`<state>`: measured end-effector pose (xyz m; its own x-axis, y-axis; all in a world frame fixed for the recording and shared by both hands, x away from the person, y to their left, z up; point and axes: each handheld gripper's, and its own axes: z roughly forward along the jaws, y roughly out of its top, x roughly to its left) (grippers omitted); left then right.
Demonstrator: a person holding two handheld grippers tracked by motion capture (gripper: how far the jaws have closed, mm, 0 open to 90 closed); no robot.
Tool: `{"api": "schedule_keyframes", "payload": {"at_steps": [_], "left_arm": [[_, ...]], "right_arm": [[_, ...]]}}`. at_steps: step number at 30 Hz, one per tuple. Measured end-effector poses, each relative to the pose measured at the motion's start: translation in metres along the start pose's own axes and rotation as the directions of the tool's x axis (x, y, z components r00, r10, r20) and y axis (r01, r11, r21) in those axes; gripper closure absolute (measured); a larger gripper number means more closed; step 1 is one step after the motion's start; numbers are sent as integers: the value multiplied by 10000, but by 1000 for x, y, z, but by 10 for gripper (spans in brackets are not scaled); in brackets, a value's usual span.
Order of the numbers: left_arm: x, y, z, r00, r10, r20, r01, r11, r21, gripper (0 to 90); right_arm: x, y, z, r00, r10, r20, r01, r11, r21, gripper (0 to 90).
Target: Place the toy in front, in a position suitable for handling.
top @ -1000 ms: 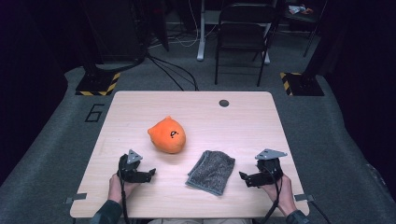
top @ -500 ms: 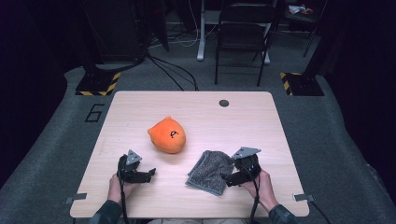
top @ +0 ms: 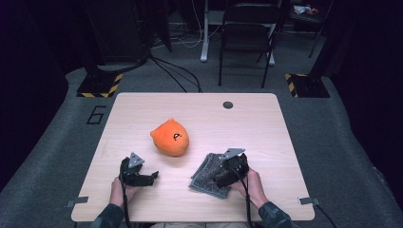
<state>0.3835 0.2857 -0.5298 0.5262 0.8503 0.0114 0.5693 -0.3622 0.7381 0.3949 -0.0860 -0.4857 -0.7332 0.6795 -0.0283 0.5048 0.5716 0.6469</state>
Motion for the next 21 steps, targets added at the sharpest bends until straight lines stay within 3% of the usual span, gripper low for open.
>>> {"api": "schedule_keyframes", "payload": {"at_steps": [12, 18, 21], "left_arm": [[0, 0, 0, 10000, 5, -8, -5, 10000, -2, 116], [0, 0, 0, 10000, 2, -31, -2, 10000, -17, 116], [-1, 0, 0, 10000, -9, -60, 9, 10000, -64, 117]], "right_arm": [[-1, -8, 27, 9999, 29, -109, -20, 9963, 863, 72], [-1, -10, 26, 9999, 119, -102, -112, 9980, 629, 159], [-1, -11, 23, 9998, 148, -115, -142, 9985, 519, 265]]}}
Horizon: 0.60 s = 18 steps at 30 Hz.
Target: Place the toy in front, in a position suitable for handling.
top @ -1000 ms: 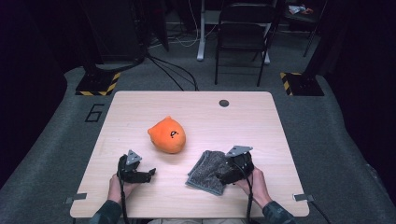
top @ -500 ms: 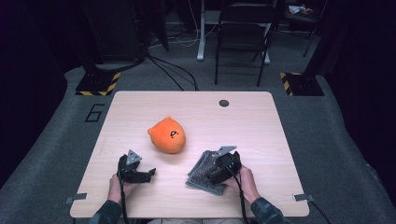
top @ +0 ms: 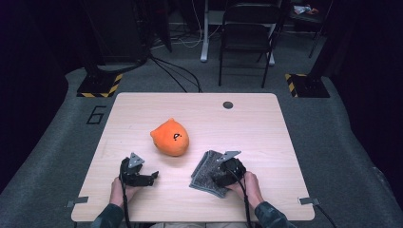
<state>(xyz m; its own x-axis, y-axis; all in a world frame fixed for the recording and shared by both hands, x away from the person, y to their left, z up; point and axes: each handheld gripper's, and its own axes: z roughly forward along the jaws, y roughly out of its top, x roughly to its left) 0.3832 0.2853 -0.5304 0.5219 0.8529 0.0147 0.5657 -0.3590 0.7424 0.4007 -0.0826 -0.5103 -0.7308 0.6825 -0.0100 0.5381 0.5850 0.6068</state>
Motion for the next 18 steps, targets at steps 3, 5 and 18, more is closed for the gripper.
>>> {"api": "schedule_keyframes", "payload": {"at_steps": [3, 5, 18], "left_arm": [[0, 0, 0, 10000, 3, -3, -3, 10000, -3, 117], [0, 0, 0, 10000, -14, -7, 14, 10000, -19, 118], [1, 0, -1, 10000, 69, 60, -69, 9999, 72, 118]], "right_arm": [[-1, -1, -2, 10000, -63, -21, 63, 9999, -139, 378], [-2, -1, -4, 10000, -30, 31, 31, 9998, -214, 482], [-1, -2, -11, 9999, 0, 131, 5, 9990, -437, 729]]}}
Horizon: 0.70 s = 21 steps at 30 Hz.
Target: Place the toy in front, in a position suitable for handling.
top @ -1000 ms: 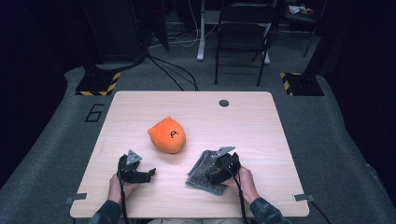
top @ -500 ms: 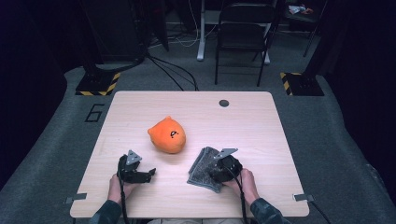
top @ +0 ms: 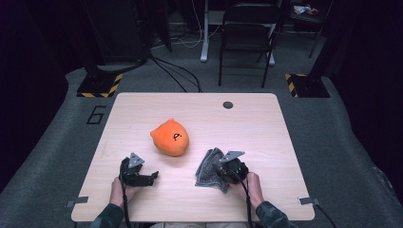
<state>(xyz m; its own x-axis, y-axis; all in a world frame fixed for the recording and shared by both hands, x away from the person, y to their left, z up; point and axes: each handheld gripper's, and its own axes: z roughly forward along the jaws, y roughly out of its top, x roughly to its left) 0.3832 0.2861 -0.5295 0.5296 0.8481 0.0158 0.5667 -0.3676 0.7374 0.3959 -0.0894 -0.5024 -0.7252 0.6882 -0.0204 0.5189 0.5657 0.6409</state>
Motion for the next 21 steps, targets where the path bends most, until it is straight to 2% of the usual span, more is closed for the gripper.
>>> {"api": "schedule_keyframes", "payload": {"at_steps": [8, 21], "left_arm": [[0, 0, 0, 10000, 2, 7, -2, 10000, -4, 119], [0, 0, 0, 10000, -4, 13, 4, 10000, -12, 119]], "right_arm": [[-10, 6, -20, 9991, 401, 122, -391, 9966, -723, 732], [-37, 2, -51, 9914, 1168, 597, -1082, 9854, -1313, 732]]}}
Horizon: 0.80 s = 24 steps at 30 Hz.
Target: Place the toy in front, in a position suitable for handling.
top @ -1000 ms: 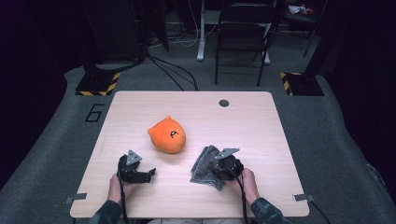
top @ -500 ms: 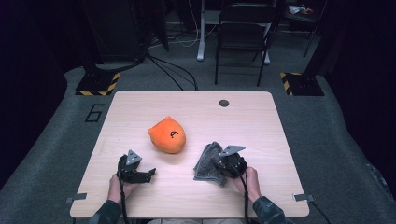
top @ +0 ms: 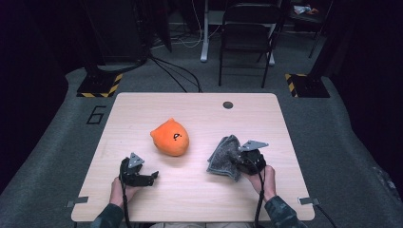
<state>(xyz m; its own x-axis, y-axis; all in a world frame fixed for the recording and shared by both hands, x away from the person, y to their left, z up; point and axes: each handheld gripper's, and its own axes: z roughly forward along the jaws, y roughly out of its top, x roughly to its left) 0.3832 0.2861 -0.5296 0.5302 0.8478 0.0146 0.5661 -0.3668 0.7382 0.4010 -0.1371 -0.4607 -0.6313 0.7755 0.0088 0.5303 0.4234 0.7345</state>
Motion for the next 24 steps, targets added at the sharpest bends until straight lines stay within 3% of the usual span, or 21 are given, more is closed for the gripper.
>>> {"api": "schedule_keyframes", "payload": {"at_steps": [13, 24], "left_arm": [[0, 0, 0, 10000, 3, -7, -3, 10000, 6, 119], [0, 0, 0, 10000, 3, 3, -3, 10000, 1, 119]], "right_arm": [[-34, -6, -17, 9944, 721, 767, -705, 9972, -234, 731], [-63, -15, -26, 9795, 1303, 1536, -1266, 9914, -337, 731]]}}
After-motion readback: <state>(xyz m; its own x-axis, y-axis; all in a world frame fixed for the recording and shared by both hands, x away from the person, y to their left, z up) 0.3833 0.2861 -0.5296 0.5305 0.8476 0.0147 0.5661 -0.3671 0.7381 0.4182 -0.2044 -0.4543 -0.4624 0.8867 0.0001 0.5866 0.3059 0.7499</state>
